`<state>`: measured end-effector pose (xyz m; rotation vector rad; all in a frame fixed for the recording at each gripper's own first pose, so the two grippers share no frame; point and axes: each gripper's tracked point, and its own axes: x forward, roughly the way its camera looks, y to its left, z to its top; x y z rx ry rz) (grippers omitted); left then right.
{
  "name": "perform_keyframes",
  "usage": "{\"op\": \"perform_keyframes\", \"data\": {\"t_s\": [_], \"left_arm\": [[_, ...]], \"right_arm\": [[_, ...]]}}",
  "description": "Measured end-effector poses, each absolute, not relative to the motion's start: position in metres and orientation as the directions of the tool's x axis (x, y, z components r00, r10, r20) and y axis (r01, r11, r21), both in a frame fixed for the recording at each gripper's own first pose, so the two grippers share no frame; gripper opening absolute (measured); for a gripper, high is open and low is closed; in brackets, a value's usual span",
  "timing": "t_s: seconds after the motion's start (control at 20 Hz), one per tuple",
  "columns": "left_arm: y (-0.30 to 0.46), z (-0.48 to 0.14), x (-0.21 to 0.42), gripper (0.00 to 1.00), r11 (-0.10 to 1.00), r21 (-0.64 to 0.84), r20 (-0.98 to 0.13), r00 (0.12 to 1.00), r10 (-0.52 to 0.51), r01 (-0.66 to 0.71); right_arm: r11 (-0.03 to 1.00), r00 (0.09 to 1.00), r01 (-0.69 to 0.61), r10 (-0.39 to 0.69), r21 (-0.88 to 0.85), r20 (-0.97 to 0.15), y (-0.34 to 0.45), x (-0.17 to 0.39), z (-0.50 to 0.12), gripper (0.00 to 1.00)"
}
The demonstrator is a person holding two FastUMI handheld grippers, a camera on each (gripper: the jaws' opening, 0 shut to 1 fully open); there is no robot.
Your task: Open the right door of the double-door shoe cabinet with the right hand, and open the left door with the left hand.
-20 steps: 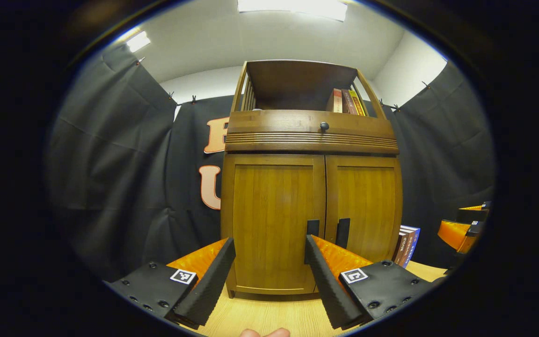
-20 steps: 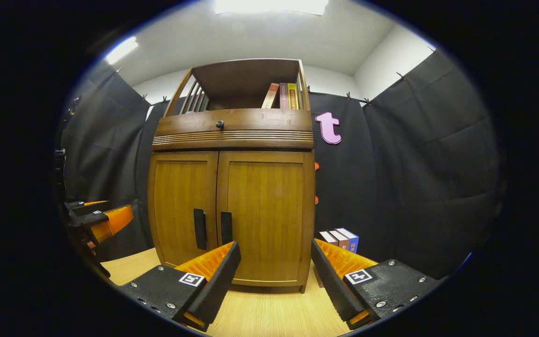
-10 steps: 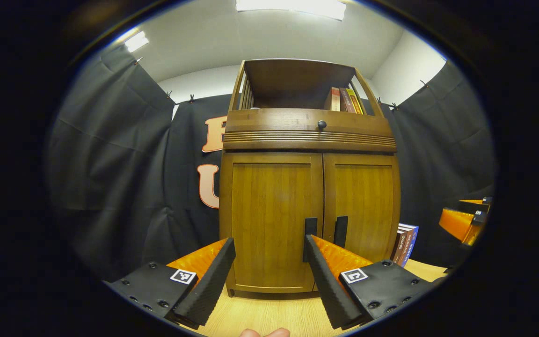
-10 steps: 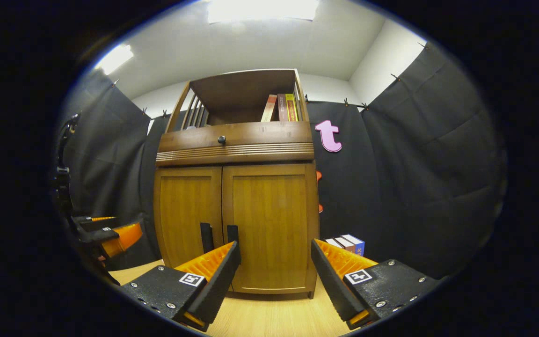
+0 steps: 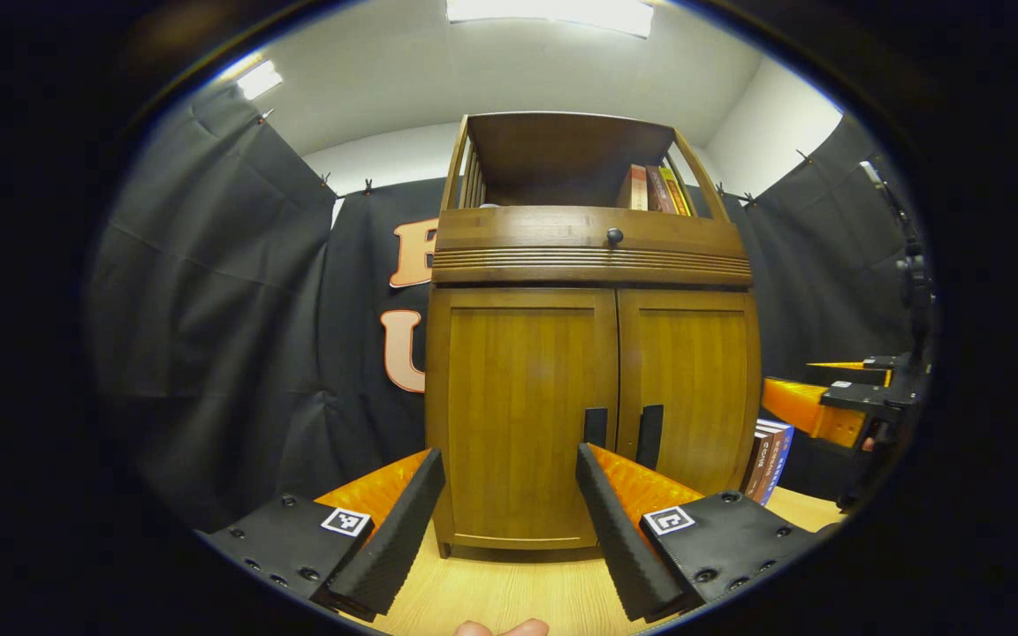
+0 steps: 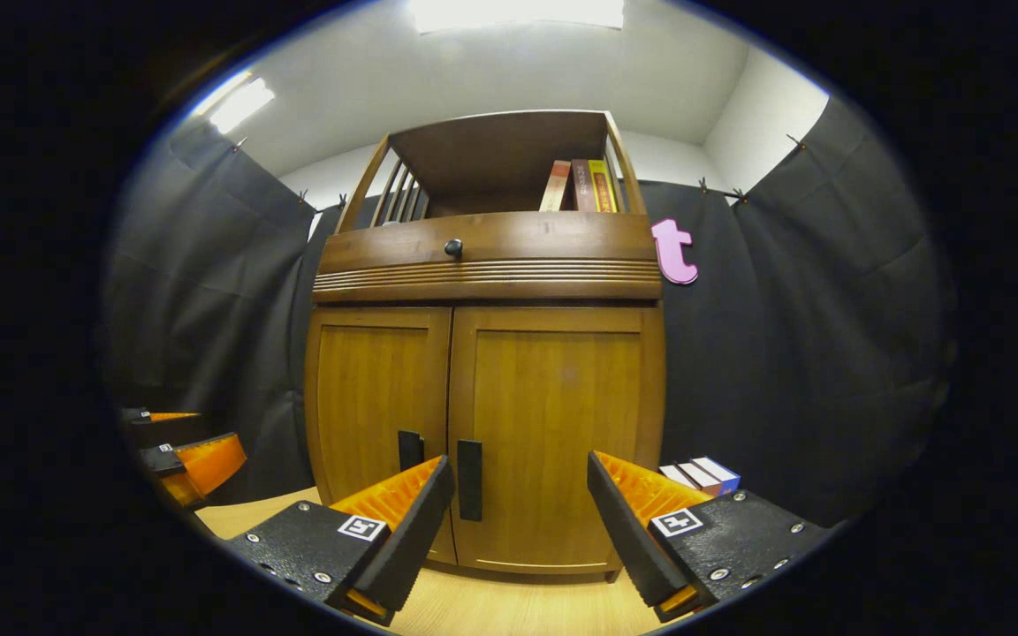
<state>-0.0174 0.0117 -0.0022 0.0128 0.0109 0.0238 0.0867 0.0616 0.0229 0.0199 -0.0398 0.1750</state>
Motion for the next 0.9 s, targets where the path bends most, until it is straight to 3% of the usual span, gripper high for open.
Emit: {"op": "perform_keyframes", "data": {"t_s": [0.2,0.45,0.5,0.8,0.85,0.9], "left_arm": [[0.024,-0.001,-0.022,0.96,0.999,0.015,-0.012,0.999,0.048,-0.048],[0.038,0.001,-0.03,0.94,0.997,-0.006,-0.003,0.997,0.073,-0.073],[0.041,0.0,-0.03,0.99,0.997,-0.01,-0.003,0.997,0.077,-0.077],[0.058,0.002,-0.025,0.95,0.995,-0.008,0.017,0.995,0.097,-0.097],[0.061,0.002,-0.024,0.94,0.995,-0.006,0.019,0.995,0.1,-0.1],[0.062,0.0,-0.022,0.97,0.995,-0.007,0.017,0.995,0.102,-0.102]], "right_arm": [[0.974,0.974,-0.225,0.225,0.018,0.004,0.099,0.147,0.0,0.93],[0.976,0.968,-0.214,0.216,0.026,-0.126,0.128,0.219,-0.065,0.93],[0.978,0.966,-0.205,0.208,0.036,-0.151,0.13,0.23,-0.078,0.94],[0.985,0.967,-0.169,0.169,0.018,-0.19,0.139,0.262,-0.115,0.94],[0.987,0.971,-0.162,0.161,0.007,-0.175,0.139,0.264,-0.114,1.0],[0.988,0.974,-0.155,0.152,-0.005,-0.168,0.138,0.265,-0.115,0.92]]}}
